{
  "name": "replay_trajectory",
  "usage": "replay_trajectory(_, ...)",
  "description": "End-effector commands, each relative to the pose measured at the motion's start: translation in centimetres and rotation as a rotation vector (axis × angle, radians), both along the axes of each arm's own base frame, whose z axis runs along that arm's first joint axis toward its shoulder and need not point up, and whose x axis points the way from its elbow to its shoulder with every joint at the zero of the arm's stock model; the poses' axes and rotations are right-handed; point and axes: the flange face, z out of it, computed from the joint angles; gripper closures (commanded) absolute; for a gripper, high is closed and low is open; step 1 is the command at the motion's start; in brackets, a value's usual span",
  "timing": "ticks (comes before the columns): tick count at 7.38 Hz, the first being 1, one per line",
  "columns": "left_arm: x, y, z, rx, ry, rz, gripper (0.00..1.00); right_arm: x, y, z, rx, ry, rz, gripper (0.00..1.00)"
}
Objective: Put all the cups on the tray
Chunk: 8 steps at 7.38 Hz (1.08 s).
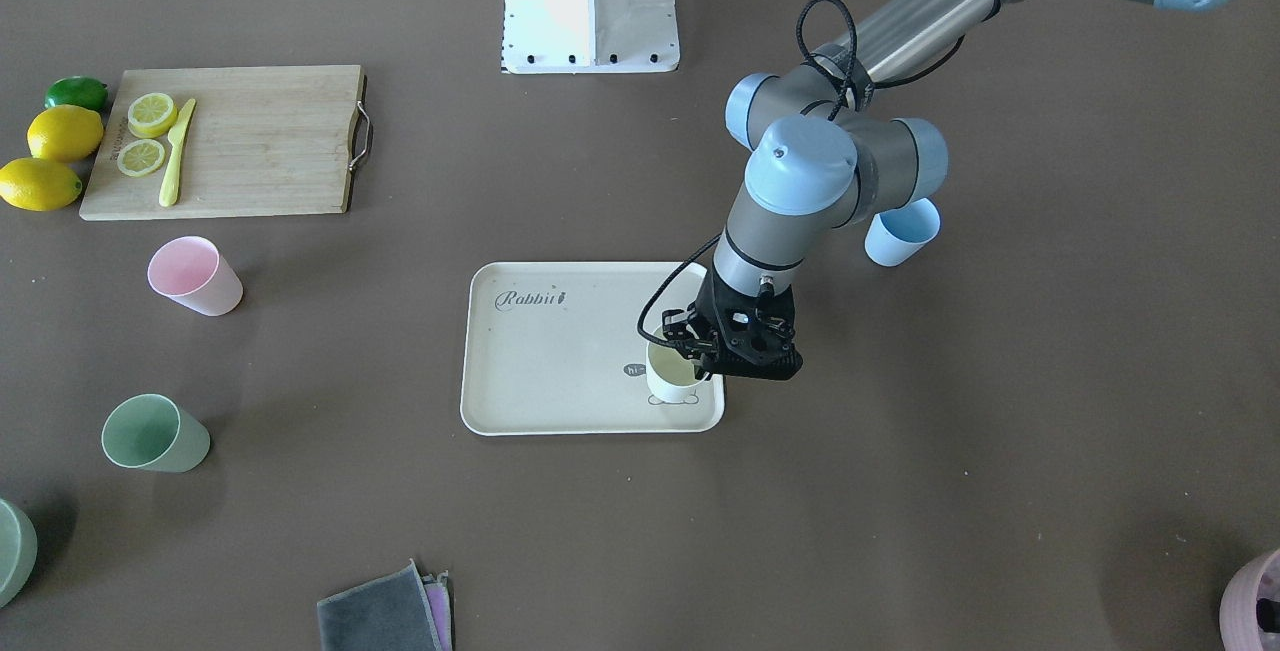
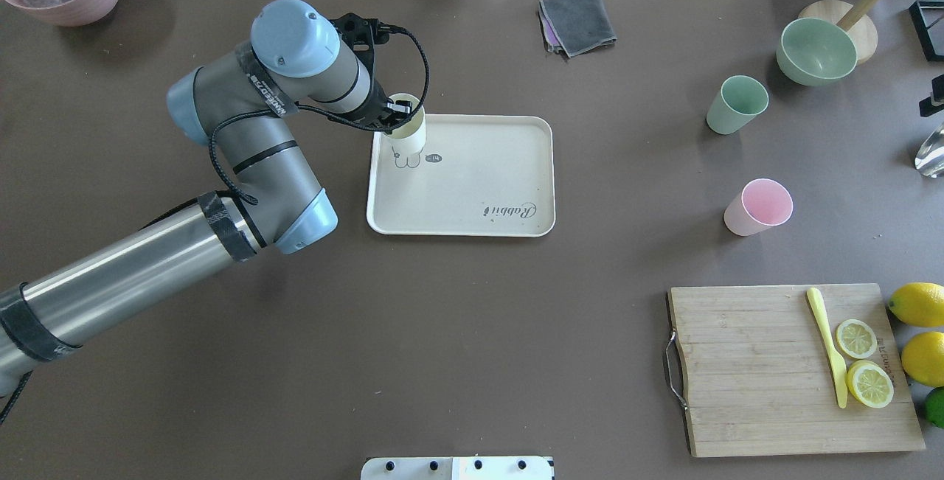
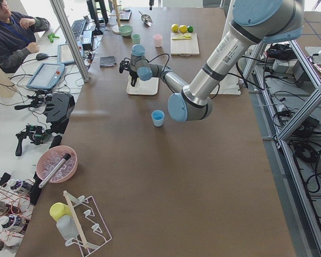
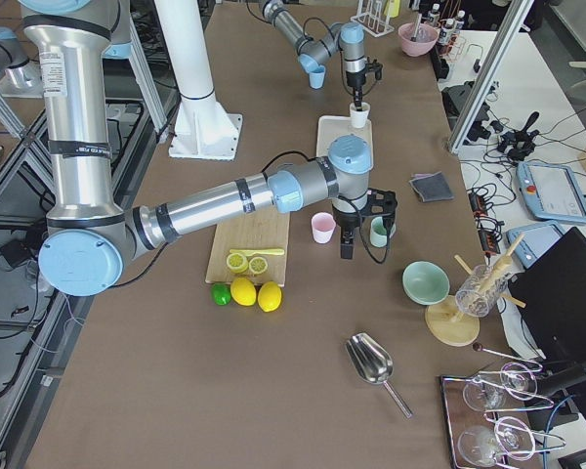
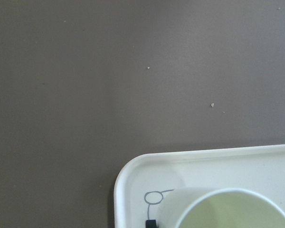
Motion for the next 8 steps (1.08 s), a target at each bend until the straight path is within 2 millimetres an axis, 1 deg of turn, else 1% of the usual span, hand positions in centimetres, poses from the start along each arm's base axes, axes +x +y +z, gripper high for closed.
replay_trajectory(1, 0.7, -0.1, 0.3, -0.002, -0.015, -0.003, 1.00, 0.0, 0.0, 0.0, 0.000, 0.000, 0.000, 0.00)
replay_trajectory(2, 1.0, 0.1, 0.6, 0.006, -0.018, 0.006, 0.17, 0.0, 0.0, 0.0, 0.005, 0.000, -0.006, 0.00)
replay_trajectory(3, 1.6, 0.7, 0.4, 0.050, -0.036, -0.012, 0.02, -0.3, 0.0, -0.2, 0.005, -0.002, -0.008, 0.00)
replay_trajectory(4, 1.6, 0.8, -0.1, 0.062, -0.032, -0.020, 0.01, -0.7, -0.1, -0.5, 0.010, -0.004, -0.014, 0.00)
replay_trajectory(5, 0.0, 0.5, -1.4, 0.073, -0.013, -0.030, 0.01, -1.5, -0.1, -1.1, 0.006, -0.011, -0.014, 0.00)
replay_trajectory(6, -3.1, -1.1, -2.5, 0.056, 0.018, -0.021, 0.01, -3.1, 0.2, -2.2, -0.017, -0.021, -0.003, 0.00)
replay_trajectory(7, -7.6, -3.1, -1.9, 0.049, 0.042, 0.039, 0.01, -4.6, 0.4, -3.1, -0.023, -0.012, 0.005, 0.00)
replay_trajectory(8, -12.2, -4.4, 0.4, 0.074, 0.041, 0.073, 0.01, -6.9, 1.0, -3.4, -0.034, 0.015, 0.006, 0.00)
